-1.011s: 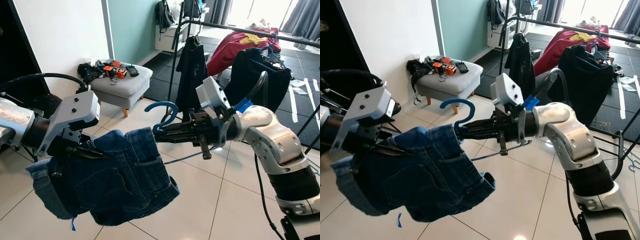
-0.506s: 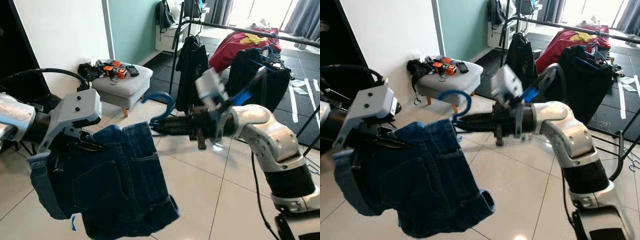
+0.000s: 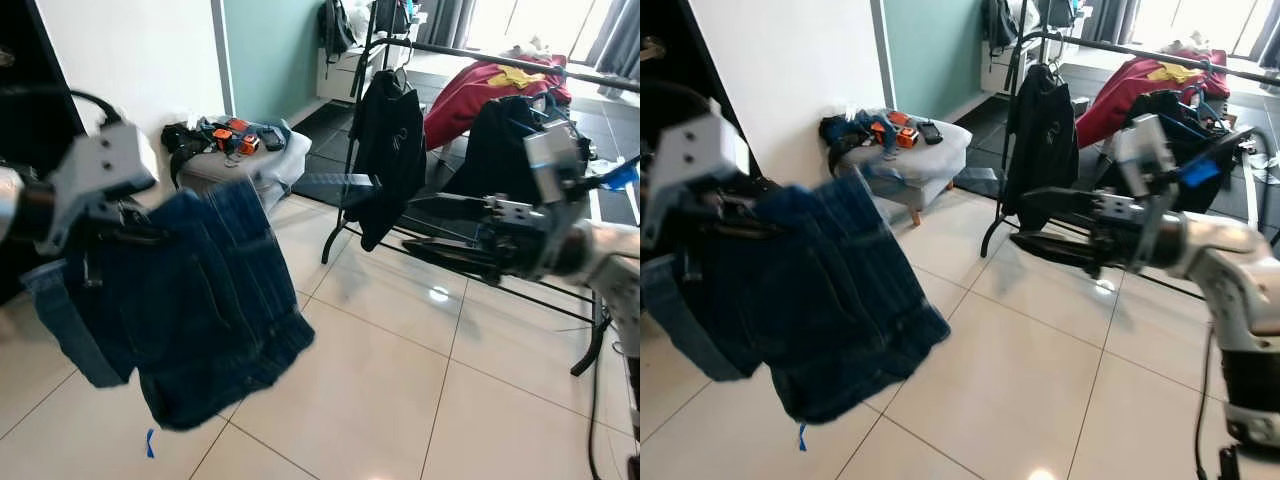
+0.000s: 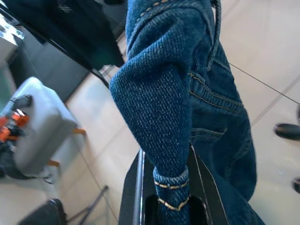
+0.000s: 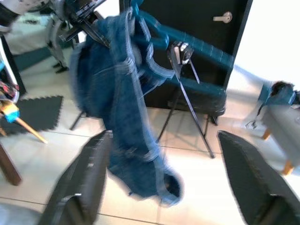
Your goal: Hang hanger
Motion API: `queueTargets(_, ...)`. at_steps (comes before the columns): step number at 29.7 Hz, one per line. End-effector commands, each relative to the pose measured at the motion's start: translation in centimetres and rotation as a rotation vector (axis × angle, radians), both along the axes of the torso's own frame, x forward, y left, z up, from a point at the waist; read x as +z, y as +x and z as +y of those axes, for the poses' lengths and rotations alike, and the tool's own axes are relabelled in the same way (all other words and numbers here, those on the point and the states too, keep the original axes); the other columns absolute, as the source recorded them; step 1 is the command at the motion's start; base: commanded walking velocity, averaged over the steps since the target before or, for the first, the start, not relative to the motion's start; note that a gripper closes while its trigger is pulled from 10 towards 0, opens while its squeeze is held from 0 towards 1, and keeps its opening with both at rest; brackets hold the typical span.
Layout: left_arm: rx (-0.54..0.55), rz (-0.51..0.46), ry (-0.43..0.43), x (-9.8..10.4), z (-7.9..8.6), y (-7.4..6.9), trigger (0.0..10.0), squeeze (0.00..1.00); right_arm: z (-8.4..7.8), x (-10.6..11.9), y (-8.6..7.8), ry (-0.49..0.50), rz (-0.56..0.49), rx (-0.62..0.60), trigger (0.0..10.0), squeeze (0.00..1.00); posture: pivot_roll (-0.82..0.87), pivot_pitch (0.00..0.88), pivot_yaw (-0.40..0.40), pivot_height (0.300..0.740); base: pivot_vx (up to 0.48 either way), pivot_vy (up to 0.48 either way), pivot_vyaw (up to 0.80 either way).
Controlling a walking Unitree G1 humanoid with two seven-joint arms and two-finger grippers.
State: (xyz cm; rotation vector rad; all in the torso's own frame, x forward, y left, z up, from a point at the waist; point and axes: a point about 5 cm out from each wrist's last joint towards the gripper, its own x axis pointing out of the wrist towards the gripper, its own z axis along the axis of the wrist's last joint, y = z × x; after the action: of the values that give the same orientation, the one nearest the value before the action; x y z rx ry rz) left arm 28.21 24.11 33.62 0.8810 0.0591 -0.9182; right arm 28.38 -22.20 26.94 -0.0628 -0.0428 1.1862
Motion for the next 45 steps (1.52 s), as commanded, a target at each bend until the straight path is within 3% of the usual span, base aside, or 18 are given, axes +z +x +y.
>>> queueTargets(1,-0.023,-0.068,-0.040,1.3,-0.1,-0.3,0.0,0.00,0.1,-0.4,-0.2,0.008,0.023,0.003,10.0,1.00,-0.06,0.010,0.000,0.740,0.000,0.000,0.00)
queueTargets(3,-0.070,-0.091,-0.088,2.0,-0.6,-0.6,0.0,0.00,0.2,-1.9,-0.3,0.024,0.076,-0.028,10.0,1.00,-0.06,0.010,0.001,0.740,0.000,0.000,0.00)
queueTargets(4,-0.112,-0.103,-0.124,2.6,-1.0,-0.8,0.0,0.00,0.3,-2.9,0.0,0.041,0.113,-0.060,10.0,0.70,-0.06,0.011,0.002,0.740,0.000,0.000,0.00)
queueTargets(5,-0.163,-0.117,-0.164,3.2,-1.6,-1.2,0.0,0.00,0.5,-4.2,0.6,0.060,0.154,-0.124,10.0,0.00,-0.06,0.012,0.002,0.740,0.000,0.000,0.00)
queueTargets(7,-0.232,-0.135,-0.210,4.0,-2.3,-1.7,0.0,0.00,0.7,-6.0,1.8,0.092,0.235,-0.240,10.0,0.00,-0.06,0.013,0.004,0.740,0.000,0.000,0.00)
queueTargets(8,-0.232,-0.135,-0.210,4.0,-2.3,-1.7,0.0,0.00,0.7,-6.0,1.8,0.092,0.235,-0.240,10.0,0.00,-0.06,0.013,0.004,0.740,0.000,0.000,0.00)
queueTargets(9,-0.263,-0.158,-0.223,4.5,-2.5,-1.7,0.0,0.00,0.3,-7.6,3.0,0.105,0.327,-0.355,10.0,0.00,-0.05,0.013,0.005,0.740,0.000,0.000,0.00)
queueTargets(15,-0.272,-0.231,-0.236,5.4,-2.7,-1.3,0.0,0.00,-0.2,-9.2,3.9,0.082,0.420,-0.468,10.0,0.00,-0.05,0.013,0.003,0.740,0.000,0.000,0.00)
queueTargets(21,-0.268,-0.361,-0.304,6.8,-3.7,-0.9,0.0,0.00,0.5,-9.0,3.1,0.169,0.477,-0.404,10.0,0.00,-0.06,0.013,0.000,0.740,0.000,0.000,0.00)
queueTargets(33,-0.313,-0.464,-0.338,8.2,-4.8,-0.9,0.0,0.00,2.2,-10.6,2.1,0.072,0.543,-0.321,10.0,0.00,-0.06,0.006,0.002,0.740,0.000,0.000,0.00)
queueTargets(37,-0.302,-0.488,-0.333,8.5,-4.8,-0.6,0.0,0.00,3.4,-9.9,1.0,0.070,0.541,-0.198,10.0,0.00,-0.06,0.005,0.002,0.740,0.000,0.000,0.00)
queueTargets(41,-0.300,-0.493,-0.334,8.4,-4.9,-0.6,0.0,0.00,3.6,-9.2,0.4,0.103,0.521,-0.125,10.0,0.00,-0.06,0.004,0.002,0.740,0.000,0.000,0.00)
queueTargets(45,-0.303,-0.497,-0.335,8.4,-5.0,-0.5,0.0,0.00,3.5,-6.6,-0.6,0.267,0.450,0.002,10.0,0.00,-0.06,0.001,0.004,0.740,0.000,0.000,0.00)
